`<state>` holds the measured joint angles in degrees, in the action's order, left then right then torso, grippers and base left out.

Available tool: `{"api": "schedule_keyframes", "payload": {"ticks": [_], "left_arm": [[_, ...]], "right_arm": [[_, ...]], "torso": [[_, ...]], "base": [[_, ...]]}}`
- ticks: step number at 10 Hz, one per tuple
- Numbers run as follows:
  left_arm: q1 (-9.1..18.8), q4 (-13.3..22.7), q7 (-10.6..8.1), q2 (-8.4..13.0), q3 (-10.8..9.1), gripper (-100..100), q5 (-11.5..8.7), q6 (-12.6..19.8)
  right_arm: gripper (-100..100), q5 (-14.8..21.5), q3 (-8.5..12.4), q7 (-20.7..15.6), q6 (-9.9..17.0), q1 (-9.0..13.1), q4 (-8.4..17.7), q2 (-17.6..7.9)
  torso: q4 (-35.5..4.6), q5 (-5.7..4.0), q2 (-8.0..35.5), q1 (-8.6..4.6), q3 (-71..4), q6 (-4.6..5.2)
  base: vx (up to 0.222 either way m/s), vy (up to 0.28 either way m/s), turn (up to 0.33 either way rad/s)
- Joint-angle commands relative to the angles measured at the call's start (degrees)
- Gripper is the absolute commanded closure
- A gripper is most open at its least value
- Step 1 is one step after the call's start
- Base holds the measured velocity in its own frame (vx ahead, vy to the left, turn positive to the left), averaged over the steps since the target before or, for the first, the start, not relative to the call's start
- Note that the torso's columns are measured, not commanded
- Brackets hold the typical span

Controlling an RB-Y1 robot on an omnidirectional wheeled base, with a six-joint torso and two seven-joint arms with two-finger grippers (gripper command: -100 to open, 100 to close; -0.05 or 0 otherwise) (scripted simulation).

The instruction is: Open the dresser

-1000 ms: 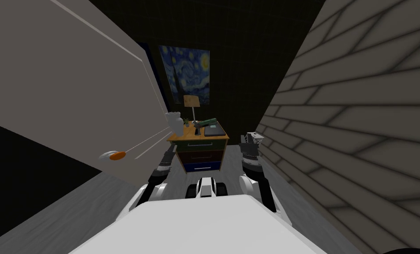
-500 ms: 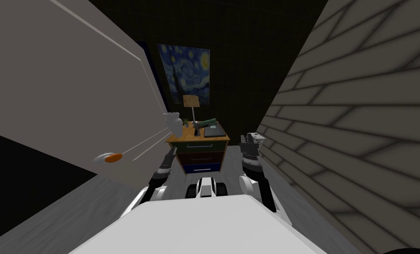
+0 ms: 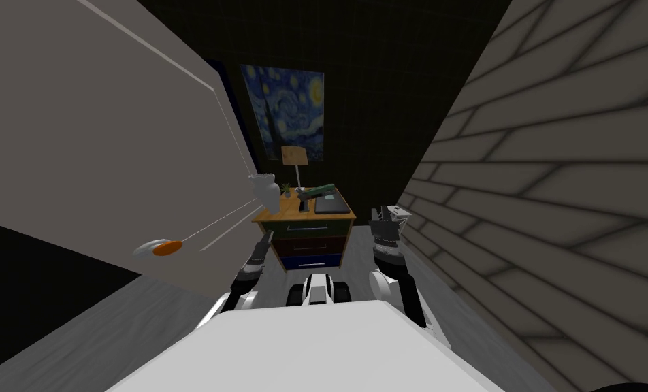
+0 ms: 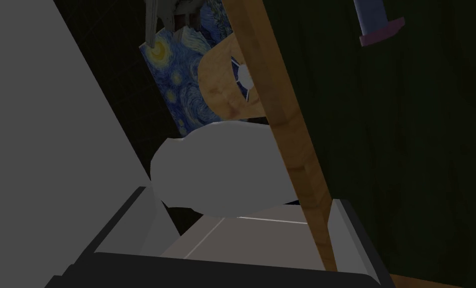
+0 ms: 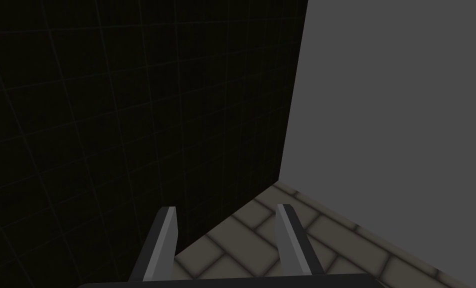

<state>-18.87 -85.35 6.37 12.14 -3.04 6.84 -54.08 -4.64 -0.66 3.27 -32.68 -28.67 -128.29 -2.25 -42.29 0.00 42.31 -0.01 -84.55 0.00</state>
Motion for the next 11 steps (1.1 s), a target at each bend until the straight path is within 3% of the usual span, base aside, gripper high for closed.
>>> {"api": "schedule_keyframes", "payload": {"ticks": [1, 10, 11], "left_arm": [[0.5, 3.4, 0.41, -0.2, -0.1, -100, 0.1, -2.6], [3.3, 19.7, 2.26, -2.8, -0.67, -100, 0.5, -15.3], [3.3, 20.2, 2.26, -2.8, -0.67, -100, 0.5, -15.3]], "right_arm": [[0, 0.0, 0.0, 0.0, 0.0, 0.0, 0.0, 0.0], [0, 0.0, 0.0, 0.0, 0.0, 0.0, 0.0, 0.0], [0, 0.0, 0.0, 0.0, 0.0, 0.0, 0.0, 0.0]], "torso": [[0.0, 0.0, -0.1, -0.01, 0.0, 0.01], [0.0, 0.0, 0.0, 0.01, 0.0, 0.0], [0.0, 0.0, 0.0, 0.01, 0.0, 0.01]], "base": [[0.042, -0.01, 0.004], [0.056, -0.006, 0.011], [0.04, -0.009, 0.003]]}}
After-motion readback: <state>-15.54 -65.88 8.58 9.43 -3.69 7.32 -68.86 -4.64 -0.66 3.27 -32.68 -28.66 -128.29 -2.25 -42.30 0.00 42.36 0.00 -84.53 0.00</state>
